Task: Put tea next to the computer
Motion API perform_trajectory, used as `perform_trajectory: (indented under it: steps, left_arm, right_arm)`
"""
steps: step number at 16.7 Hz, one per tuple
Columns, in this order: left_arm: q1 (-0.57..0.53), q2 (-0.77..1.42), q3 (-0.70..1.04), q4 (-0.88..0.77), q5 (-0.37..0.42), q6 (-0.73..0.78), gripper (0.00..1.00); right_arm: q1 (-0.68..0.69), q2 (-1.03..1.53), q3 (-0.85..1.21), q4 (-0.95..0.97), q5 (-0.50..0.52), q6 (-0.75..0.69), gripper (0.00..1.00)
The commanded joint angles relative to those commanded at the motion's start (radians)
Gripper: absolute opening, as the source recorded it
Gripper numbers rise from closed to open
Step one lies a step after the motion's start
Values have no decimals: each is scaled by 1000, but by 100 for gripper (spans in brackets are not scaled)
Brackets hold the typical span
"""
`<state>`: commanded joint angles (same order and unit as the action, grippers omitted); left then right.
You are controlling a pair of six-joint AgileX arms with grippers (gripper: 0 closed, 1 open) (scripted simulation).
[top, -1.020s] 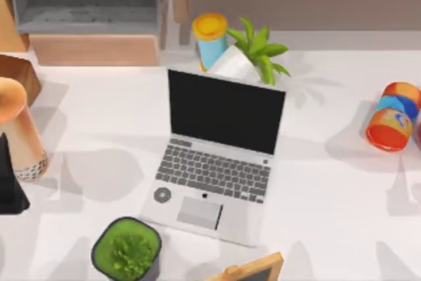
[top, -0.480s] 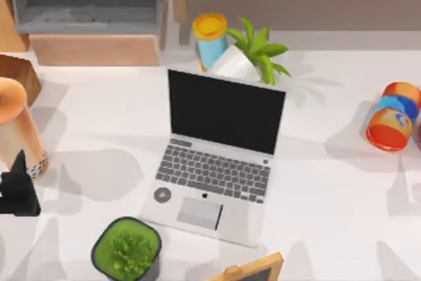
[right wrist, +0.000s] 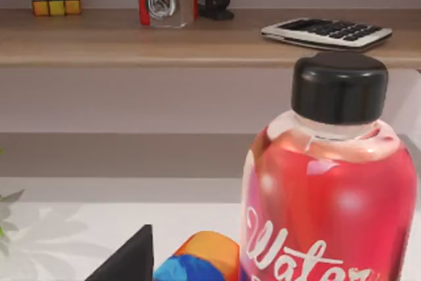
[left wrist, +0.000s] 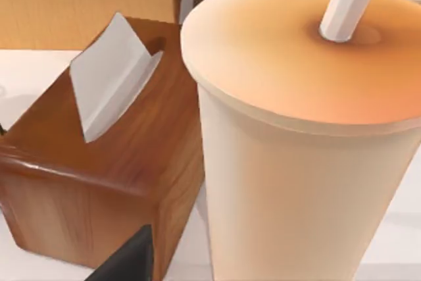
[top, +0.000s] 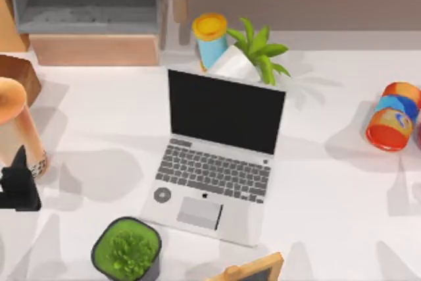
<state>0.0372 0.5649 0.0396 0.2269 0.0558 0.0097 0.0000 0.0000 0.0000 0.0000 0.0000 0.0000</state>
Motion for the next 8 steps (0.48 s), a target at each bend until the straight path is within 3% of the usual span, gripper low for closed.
perform_trajectory:
  steps: [8]
  left_arm:
    - [-14,522,77,442,-11,2,100]
  right_arm:
    - [0,0,0,0,0,0,100]
